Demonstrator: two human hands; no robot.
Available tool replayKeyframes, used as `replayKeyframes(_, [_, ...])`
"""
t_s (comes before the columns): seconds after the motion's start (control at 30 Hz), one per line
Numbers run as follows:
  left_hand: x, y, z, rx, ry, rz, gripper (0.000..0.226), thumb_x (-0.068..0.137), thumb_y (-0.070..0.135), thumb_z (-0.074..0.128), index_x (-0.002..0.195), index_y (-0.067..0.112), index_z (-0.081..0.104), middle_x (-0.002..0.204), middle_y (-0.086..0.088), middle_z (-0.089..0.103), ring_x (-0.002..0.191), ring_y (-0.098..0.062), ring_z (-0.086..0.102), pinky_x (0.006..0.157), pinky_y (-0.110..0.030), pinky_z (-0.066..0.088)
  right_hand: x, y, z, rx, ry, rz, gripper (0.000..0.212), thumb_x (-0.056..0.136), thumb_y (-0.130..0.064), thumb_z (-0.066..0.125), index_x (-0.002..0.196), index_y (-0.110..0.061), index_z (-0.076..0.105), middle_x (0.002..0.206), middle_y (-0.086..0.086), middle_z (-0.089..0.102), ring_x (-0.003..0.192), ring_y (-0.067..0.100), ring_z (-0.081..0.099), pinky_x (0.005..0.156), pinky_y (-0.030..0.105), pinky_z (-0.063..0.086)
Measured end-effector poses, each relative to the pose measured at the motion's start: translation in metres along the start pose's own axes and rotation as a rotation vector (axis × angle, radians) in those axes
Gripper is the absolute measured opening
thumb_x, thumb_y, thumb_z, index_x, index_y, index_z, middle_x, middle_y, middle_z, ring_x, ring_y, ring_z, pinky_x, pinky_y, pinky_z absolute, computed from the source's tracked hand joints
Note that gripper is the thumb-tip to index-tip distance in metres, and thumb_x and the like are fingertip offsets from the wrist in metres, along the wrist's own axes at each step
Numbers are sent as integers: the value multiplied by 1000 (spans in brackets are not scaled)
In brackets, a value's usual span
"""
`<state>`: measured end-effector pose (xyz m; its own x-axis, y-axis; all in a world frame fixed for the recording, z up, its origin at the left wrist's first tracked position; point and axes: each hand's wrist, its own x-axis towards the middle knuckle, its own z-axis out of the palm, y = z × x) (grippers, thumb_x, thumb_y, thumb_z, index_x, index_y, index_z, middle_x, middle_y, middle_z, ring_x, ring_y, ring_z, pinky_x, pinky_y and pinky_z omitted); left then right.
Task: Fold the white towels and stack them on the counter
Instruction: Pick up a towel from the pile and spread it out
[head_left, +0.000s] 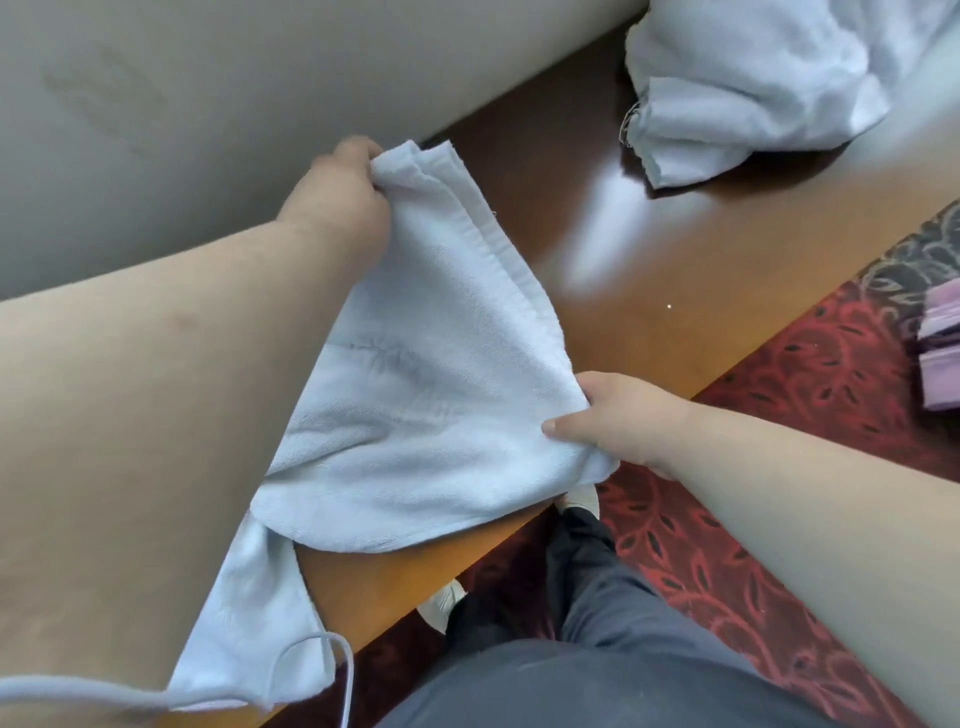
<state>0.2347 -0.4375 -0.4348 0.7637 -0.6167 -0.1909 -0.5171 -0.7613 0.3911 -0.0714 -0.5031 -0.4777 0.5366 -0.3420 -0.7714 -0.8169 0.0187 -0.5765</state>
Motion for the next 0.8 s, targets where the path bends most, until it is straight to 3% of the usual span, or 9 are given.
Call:
replayKeyframes(0.07, [4,7,10,64,-123,-83,65,92,19,47,150,37,24,149,-13,29,123,-39,47,102,-45,41,5,3,-3,85,35,4,22,85,-30,75,104,-26,66,101,-4,73,92,17,70,84,40,58])
replayKeyframes(0.13, [-10,13,22,116,-175,-57,73,93,22,54,154,34,15,157,-9,15,129,-36,43,106,-43,37,11,-1,-4,266,36,10,22,89,-24,71,108,-20,64,105,1,73,94,22,71,88,46,58])
replayKeyframes(0.27, [-96,22,43,-67,-74,232,55,87,61,55,134,36,41,124,10,45,102,-7,52,82,-25,41,18,-33,0,653,-115,-61,27,96,-10,59,123,-7,59,113,14,73,103,32,71,94,54,54])
replayKeyframes(0.37, [-173,30,58,-152,-148,406,89,66,79,58,139,36,31,125,10,44,113,-8,42,93,-25,37,25,-63,1,844,-150,-91,28,98,-6,53,126,-5,57,109,16,72,102,34,70,94,51,55])
replayKeyframes(0.43, [-193,24,68,-135,-114,316,96,70,65,68,147,30,24,141,0,40,129,-14,36,107,-29,33,29,-78,1,842,-254,-109,23,100,-11,52,121,-9,59,105,13,73,101,31,70,93,48,55])
replayKeyframes(0.5, [-185,17,62,-241,2,121,62,81,31,67,138,30,44,127,1,56,114,-10,51,99,-29,45,33,-87,-1,763,-346,-119,26,101,-26,53,122,-14,61,106,7,74,100,27,72,91,47,57])
replayKeyframes(0.6, [-157,8,38,-323,57,-68,19,80,26,47,88,36,62,71,10,64,65,4,59,58,-24,50,49,-91,-10,600,-1,-98,31,96,-43,54,109,-17,65,98,3,74,78,20,75,75,36,61])
replayKeyframes(0.7, [-135,0,16,-379,120,-236,13,89,47,44,92,44,57,74,21,58,70,7,55,55,-14,35,63,-80,-18,460,473,-17,12,89,-35,53,96,-26,57,95,4,71,79,22,70,80,36,58])
replayKeyframes(0.8, [-126,-1,5,-445,130,-284,22,90,57,44,96,41,59,78,17,60,71,-3,57,53,-25,37,68,-72,-12,505,263,54,15,91,-42,58,88,-27,55,93,1,71,88,19,71,76,37,58])
